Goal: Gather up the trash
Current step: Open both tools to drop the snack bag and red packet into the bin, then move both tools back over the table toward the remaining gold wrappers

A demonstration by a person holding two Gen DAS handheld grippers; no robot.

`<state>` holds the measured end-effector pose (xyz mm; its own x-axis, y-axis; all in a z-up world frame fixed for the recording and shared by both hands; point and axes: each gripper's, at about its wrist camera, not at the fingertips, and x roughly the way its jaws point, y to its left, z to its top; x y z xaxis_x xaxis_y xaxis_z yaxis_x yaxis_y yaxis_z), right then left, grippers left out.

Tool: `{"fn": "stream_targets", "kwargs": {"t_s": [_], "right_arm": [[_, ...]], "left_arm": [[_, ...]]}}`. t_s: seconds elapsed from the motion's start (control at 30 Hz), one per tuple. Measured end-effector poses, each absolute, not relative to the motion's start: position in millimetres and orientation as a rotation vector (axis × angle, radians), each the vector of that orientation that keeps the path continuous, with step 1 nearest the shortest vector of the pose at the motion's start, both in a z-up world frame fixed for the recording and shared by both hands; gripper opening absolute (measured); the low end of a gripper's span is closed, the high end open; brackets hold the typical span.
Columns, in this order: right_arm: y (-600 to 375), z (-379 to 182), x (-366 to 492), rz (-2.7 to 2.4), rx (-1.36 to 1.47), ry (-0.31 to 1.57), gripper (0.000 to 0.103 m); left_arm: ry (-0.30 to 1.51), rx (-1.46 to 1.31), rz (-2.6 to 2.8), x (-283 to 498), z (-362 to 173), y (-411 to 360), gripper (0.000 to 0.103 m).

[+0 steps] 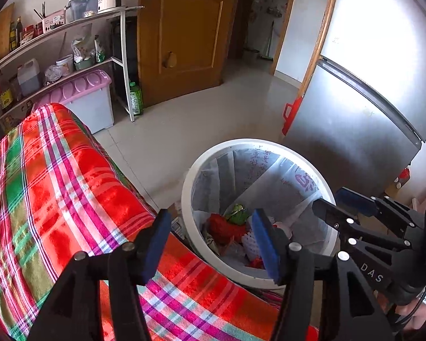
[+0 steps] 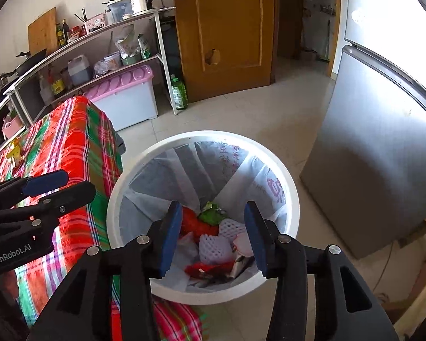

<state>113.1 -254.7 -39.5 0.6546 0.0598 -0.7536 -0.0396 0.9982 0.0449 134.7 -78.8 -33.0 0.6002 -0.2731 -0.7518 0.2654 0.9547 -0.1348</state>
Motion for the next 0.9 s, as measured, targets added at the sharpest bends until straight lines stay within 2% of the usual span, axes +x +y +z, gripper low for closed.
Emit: {"fn": "stream_targets", "kwargs": {"t_s": [0.9], "right_arm": [[-184.4, -9.7, 103.8, 0.175, 0.000, 0.778, 0.047]], "left_arm": [[0.774, -0.090, -0.158, 103.2, -0.9, 16.5, 0.065]]}}
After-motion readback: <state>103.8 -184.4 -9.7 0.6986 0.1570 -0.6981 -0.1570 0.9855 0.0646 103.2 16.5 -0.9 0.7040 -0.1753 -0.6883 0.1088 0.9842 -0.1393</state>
